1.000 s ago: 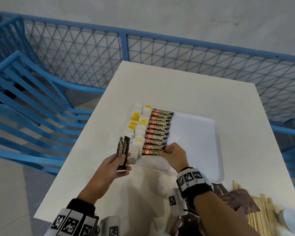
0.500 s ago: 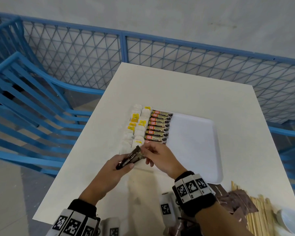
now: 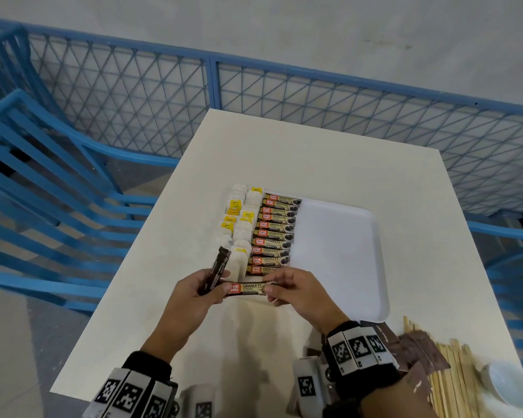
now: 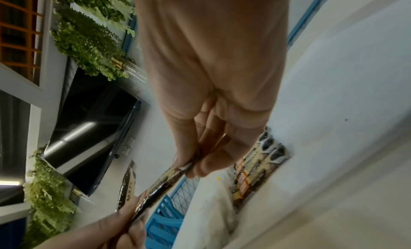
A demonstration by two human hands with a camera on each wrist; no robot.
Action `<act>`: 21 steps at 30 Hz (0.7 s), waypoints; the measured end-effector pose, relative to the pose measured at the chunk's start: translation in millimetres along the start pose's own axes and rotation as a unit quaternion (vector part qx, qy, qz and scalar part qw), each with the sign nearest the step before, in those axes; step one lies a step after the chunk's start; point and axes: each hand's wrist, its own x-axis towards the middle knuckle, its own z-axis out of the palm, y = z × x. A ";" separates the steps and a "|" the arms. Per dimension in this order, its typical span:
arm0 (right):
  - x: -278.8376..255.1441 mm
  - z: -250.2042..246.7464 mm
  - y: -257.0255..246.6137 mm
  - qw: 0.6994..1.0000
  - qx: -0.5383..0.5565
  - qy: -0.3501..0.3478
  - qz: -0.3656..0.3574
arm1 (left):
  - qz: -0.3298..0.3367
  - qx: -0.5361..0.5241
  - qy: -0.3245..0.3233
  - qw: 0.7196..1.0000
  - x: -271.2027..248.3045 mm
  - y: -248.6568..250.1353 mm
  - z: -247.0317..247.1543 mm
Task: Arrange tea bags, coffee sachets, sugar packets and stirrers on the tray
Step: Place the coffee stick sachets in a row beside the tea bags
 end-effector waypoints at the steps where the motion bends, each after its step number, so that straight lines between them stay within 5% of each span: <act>1: 0.1 -2.1 3.1 1.000 -0.015 0.013 0.004 | -0.005 0.002 0.005 1.000 0.6 -1.1 0.6; 8: 12.3 -22.0 30.1 0.987 -0.062 0.137 0.049 | -0.044 0.080 -0.007 0.996 1.1 -4.7 -11.6; 16: 31.8 -18.2 42.5 0.974 -0.119 0.191 0.043 | -0.106 0.032 -0.035 0.993 -0.8 -6.7 -17.6; 21: 35.8 -14.7 44.7 0.958 -0.180 0.220 0.032 | -0.026 0.161 -0.057 0.985 -4.9 -2.9 -14.1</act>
